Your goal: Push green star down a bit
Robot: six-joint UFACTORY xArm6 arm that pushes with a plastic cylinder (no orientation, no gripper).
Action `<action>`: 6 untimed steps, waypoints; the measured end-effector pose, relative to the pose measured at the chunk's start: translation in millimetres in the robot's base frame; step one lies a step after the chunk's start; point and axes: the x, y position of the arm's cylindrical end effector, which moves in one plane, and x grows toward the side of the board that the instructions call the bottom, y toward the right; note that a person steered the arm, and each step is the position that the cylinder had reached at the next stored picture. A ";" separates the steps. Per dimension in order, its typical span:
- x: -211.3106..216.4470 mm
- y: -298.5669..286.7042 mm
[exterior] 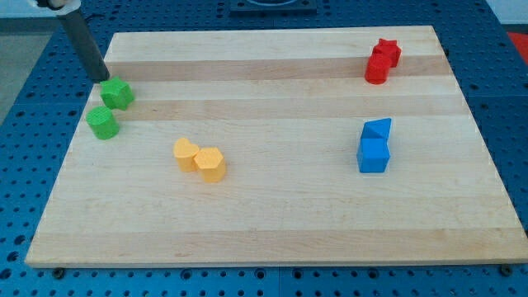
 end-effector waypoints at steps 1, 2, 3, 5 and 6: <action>7.2 11.2; 9.5 11.2; 9.5 12.9; 11.4 33.5; 12.1 43.8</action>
